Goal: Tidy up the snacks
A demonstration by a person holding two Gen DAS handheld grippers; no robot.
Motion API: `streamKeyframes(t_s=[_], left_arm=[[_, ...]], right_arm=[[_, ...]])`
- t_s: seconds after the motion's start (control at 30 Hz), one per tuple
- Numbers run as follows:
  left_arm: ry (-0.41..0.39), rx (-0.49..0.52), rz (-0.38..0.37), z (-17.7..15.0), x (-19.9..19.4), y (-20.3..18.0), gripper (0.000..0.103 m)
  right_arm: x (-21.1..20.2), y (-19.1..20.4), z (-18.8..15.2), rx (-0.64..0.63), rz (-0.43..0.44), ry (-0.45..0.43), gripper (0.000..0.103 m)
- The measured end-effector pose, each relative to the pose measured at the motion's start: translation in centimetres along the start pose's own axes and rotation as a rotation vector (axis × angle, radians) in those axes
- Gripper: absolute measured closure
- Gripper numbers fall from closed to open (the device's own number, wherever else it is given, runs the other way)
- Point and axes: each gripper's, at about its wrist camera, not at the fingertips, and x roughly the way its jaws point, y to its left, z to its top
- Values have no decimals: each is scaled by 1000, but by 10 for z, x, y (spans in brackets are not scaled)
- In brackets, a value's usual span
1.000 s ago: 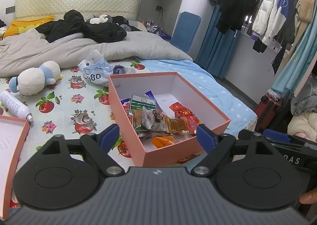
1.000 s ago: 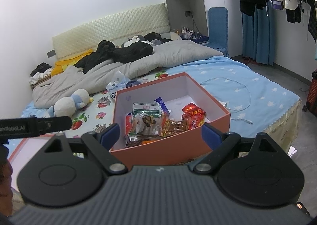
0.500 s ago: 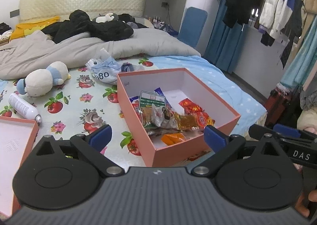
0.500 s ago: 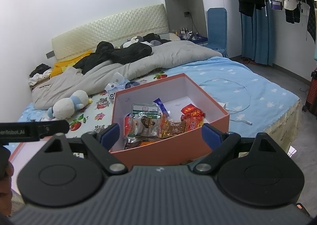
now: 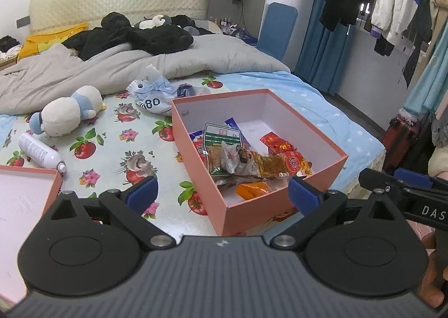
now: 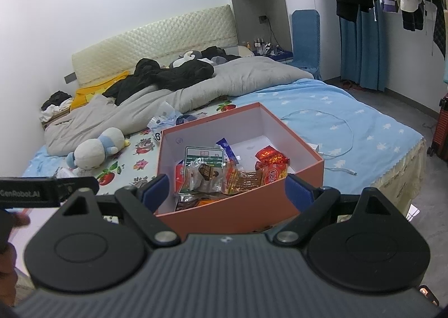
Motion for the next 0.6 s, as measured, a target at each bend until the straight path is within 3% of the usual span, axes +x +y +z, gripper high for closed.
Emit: streamKeyframes(t_s=[0.6], left_arm=[[-10,-3,-19,3,-2,0,2]], right_arm=[[-2,0,-1,0,1,-11,12]])
